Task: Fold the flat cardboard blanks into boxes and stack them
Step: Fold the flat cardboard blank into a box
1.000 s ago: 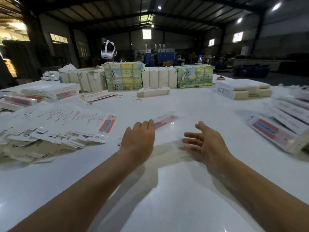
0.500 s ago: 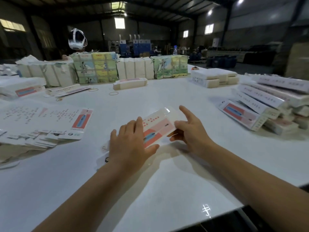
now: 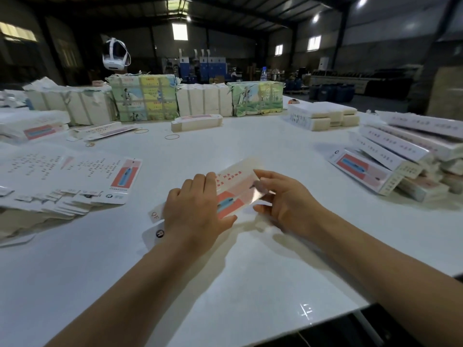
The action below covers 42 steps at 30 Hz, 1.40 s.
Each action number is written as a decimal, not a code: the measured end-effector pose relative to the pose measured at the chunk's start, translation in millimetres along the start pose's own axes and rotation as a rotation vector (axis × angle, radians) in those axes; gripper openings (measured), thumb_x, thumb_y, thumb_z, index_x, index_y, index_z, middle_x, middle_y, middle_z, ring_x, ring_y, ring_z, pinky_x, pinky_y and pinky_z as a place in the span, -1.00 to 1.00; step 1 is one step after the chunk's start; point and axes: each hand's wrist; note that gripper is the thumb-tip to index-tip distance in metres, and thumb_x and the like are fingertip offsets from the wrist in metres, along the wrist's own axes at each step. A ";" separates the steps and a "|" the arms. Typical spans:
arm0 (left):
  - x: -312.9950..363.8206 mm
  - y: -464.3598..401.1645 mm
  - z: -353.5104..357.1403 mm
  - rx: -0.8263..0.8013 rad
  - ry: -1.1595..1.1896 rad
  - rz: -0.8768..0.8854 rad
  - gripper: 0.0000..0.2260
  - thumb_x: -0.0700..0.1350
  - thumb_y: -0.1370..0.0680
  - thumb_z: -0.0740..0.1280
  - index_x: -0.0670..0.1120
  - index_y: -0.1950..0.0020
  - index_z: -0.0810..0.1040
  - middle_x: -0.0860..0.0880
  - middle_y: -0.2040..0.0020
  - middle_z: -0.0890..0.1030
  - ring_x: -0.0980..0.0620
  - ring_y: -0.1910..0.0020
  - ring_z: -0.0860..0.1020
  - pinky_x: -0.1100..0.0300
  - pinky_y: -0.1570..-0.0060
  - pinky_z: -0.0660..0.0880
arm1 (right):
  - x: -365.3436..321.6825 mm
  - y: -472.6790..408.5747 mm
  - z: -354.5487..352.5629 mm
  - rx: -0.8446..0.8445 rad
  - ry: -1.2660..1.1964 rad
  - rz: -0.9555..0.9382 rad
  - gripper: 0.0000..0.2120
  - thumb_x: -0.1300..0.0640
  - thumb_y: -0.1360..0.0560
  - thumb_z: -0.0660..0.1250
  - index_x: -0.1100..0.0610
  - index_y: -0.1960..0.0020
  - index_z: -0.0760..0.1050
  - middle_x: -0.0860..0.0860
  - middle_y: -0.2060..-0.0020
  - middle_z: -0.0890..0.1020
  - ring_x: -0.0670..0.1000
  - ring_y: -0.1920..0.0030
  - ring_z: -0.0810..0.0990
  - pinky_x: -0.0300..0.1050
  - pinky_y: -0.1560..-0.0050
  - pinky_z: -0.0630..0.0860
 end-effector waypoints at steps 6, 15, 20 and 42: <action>0.9 -0.1 -3.6 -0.008 0.031 0.023 -0.30 0.31 -0.37 0.34 -0.01 -0.38 0.24 0.02 -0.14 0.46 0.07 0.00 0.47 0.18 -0.05 0.41 | 1.1 1.9 -2.7 0.025 0.205 -0.075 -0.85 0.27 -0.53 0.27 0.16 0.19 0.55 0.11 0.20 0.70 0.11 0.14 0.65 -0.10 0.22 0.59; -7.9 -1.0 -11.9 -0.131 0.235 0.038 -0.25 0.32 -0.24 0.24 0.02 -0.35 0.30 0.05 -0.15 0.46 0.09 0.09 0.44 0.21 -0.03 0.29 | -0.2 6.0 -10.2 -0.230 0.290 -0.026 -0.88 0.29 -0.43 0.38 0.18 0.05 0.64 0.18 0.10 0.69 0.03 0.24 0.61 -0.12 0.25 0.54; -16.3 -1.0 -14.4 -0.120 0.307 0.069 -0.47 0.20 -0.37 0.36 0.04 -0.28 0.41 0.07 -0.14 0.55 0.09 0.13 0.47 0.16 -0.06 0.29 | 2.6 7.6 -10.5 -0.257 0.395 -0.093 -0.83 0.35 -0.38 0.40 0.11 0.12 0.65 0.10 0.25 0.69 -0.02 0.32 0.61 -0.17 0.21 0.56; -31.3 -6.6 -6.5 -0.284 0.440 -0.057 -0.58 0.29 -0.41 0.34 0.11 -0.16 0.42 0.17 0.00 0.51 0.12 0.23 0.56 0.27 0.23 0.53 | 15.1 8.1 6.4 0.196 0.513 -0.513 -0.69 0.31 -0.50 0.32 -0.11 0.14 0.61 -0.03 0.22 0.62 -0.17 0.37 0.55 -0.34 0.34 0.48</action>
Point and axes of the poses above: each hand's wrist, its own y-axis away from the middle knuckle, its own z-axis out of the palm, x = y × z
